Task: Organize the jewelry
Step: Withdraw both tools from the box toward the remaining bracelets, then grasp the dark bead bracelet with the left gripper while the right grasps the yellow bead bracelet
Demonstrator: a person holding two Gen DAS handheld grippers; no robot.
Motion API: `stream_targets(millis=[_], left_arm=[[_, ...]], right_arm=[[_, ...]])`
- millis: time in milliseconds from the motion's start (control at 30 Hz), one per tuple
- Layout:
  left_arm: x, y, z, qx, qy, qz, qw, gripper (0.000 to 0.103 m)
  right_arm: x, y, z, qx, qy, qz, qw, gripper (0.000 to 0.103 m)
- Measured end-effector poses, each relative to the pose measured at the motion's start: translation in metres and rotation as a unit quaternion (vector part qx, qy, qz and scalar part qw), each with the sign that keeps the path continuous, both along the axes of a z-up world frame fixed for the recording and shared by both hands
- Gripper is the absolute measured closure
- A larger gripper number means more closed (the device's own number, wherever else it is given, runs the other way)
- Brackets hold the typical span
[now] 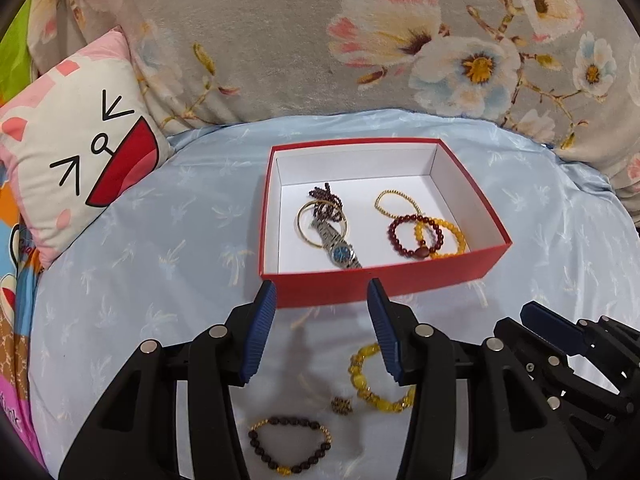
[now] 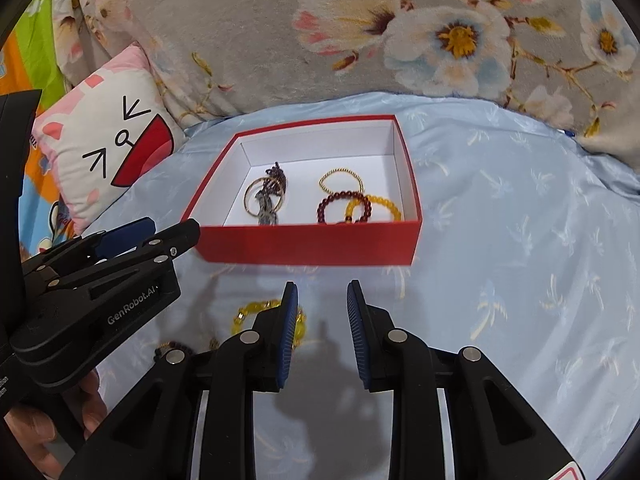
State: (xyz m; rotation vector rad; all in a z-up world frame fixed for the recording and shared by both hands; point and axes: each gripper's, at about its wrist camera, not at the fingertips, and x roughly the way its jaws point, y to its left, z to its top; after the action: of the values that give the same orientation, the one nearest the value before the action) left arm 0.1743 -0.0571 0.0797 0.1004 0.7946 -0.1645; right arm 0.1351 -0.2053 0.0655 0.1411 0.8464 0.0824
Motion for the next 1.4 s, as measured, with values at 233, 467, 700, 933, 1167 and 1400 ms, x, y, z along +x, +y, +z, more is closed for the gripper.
stream_targets(millis=[233,467,700,933,1167,1400], left_arm=[[-0.030,0.022,-0.022,0.009,0.013,0.015,0.9998,0.045],[-0.069,0.076,-0.055,0.007,0.049,0.042,0.9979,0.041],[-0.075,0.093,-0.078,-0.025,0.079,0.052,0.9952,0.041],[-0.064,0.077,-0.085,-0.022,0.080,0.038,0.9958,0.049],[-0.062,0.072,-0.086,-0.008,0.065,0.039,0.9971,0.076],[-0.060,0.075,-0.086,-0.017,0.064,0.033,0.9972,0.093]], right_arm=[[-0.021,0.007,-0.019,-0.002,0.019,-0.002,1.000,0.068],[-0.035,0.012,-0.045,-0.010,0.042,-0.003,0.999,0.067],[-0.034,0.022,-0.057,-0.005,0.055,-0.001,0.998,0.067],[-0.024,0.029,-0.055,-0.013,0.051,0.000,0.999,0.067],[-0.002,0.034,-0.063,-0.019,0.058,-0.003,0.998,0.067],[0.018,0.045,-0.071,-0.026,0.064,0.002,0.998,0.067]])
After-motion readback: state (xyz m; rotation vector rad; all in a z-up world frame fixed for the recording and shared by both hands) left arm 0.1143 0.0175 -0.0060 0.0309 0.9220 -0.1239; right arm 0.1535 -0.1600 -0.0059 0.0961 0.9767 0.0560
